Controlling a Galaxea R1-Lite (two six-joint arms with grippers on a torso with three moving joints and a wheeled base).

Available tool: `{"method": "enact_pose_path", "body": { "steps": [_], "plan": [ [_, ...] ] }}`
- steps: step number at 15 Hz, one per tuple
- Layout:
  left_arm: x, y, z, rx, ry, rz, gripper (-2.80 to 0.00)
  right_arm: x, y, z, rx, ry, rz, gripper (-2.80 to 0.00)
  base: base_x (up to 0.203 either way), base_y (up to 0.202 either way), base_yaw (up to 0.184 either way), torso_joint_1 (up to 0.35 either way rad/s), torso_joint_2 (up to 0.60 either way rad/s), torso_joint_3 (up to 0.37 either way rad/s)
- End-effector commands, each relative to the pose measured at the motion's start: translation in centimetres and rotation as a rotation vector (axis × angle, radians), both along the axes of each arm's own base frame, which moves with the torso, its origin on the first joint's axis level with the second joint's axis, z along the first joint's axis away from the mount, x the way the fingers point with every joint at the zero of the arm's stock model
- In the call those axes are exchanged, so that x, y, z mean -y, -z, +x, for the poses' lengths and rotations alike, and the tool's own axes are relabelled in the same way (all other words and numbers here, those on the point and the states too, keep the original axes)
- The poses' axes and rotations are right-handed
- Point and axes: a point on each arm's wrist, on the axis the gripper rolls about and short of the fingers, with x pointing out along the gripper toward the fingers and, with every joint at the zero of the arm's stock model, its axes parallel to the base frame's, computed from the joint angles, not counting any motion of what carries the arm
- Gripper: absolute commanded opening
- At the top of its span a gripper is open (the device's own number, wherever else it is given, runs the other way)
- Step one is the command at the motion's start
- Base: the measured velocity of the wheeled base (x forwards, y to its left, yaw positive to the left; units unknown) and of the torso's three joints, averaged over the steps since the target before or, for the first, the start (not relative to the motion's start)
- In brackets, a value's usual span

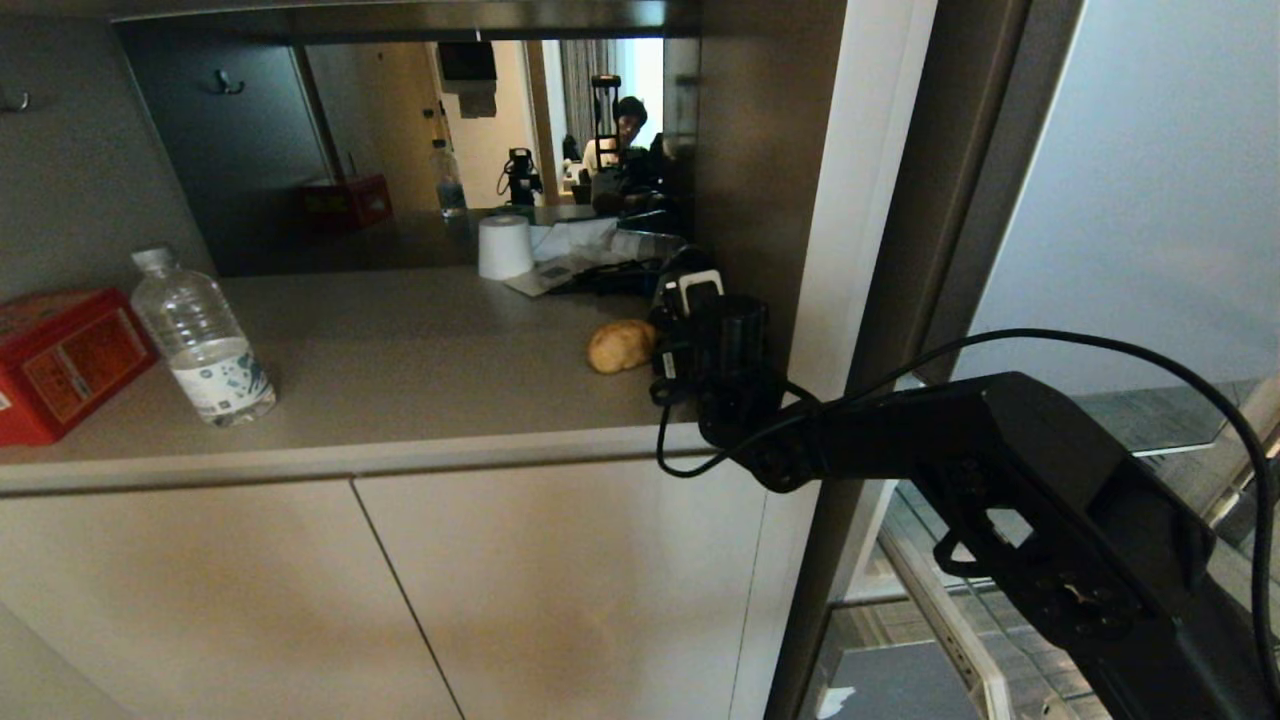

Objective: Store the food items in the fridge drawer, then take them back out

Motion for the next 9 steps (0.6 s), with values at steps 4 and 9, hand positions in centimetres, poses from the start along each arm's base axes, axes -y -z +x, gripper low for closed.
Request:
{"method": "enact_pose_path", "body": {
  "steps": [4, 9],
  "plan": [
    [0.0, 0.0, 0.0, -0.002, 0.000, 0.000, -2.80, 1.1, -1.2, 0.0, -0.058, -0.014, 0.046, 0.00, 0.000, 0.000, 0.000, 0.000, 0.00, 0.000],
    [0.0, 0.0, 0.0, -0.002, 0.000, 0.000, -2.80, 2.0, -0.3, 0.8, -0.074, -0.003, 0.037, 0.00, 0.000, 0.000, 0.000, 0.000, 0.00, 0.000]
  ]
}}
